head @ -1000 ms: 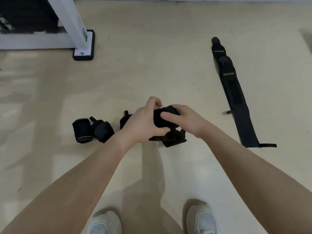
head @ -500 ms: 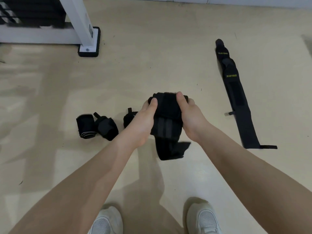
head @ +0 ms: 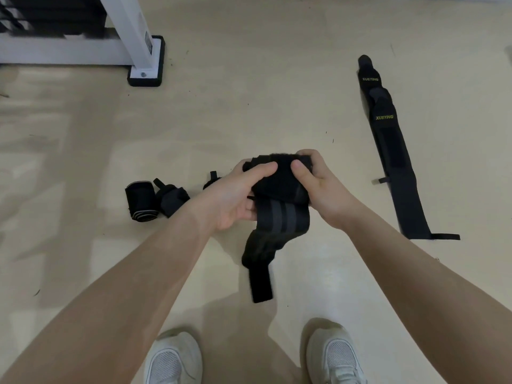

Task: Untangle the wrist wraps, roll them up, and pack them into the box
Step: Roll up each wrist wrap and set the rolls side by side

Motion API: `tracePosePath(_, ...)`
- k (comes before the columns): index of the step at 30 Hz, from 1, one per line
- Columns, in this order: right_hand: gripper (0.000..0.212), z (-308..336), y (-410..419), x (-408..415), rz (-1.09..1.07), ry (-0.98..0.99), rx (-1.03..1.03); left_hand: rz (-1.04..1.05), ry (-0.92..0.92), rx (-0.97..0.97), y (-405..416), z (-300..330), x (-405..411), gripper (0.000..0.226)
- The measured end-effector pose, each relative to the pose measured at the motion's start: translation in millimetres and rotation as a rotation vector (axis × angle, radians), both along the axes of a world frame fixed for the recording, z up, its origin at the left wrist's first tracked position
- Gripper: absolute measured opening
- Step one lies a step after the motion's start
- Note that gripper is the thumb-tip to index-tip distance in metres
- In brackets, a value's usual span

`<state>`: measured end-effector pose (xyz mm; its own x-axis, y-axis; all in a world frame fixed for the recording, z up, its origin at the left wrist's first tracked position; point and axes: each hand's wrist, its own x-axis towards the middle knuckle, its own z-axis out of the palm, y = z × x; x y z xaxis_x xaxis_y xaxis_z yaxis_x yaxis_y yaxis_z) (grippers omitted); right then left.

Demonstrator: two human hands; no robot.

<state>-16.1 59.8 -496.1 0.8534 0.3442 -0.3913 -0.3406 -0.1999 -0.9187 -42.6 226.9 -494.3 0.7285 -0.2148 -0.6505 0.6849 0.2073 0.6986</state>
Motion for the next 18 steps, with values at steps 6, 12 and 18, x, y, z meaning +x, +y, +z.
tracePosePath(6, 0.049, -3, 3, 5, -0.068, 0.215, 0.097, 0.215, -0.187, -0.069, -12, -4, -7, 0.035)
tracePosePath(12, 0.065, 6, 2, 15, 0.087, 0.36, 0.013, 0.201, -0.434, 0.063, -18, -6, -14, 0.049)
tracePosePath(18, 0.046, 9, -3, 5, 0.006, 0.4, 0.193, -0.065, -0.675, 0.318, -11, -7, -13, 0.051)
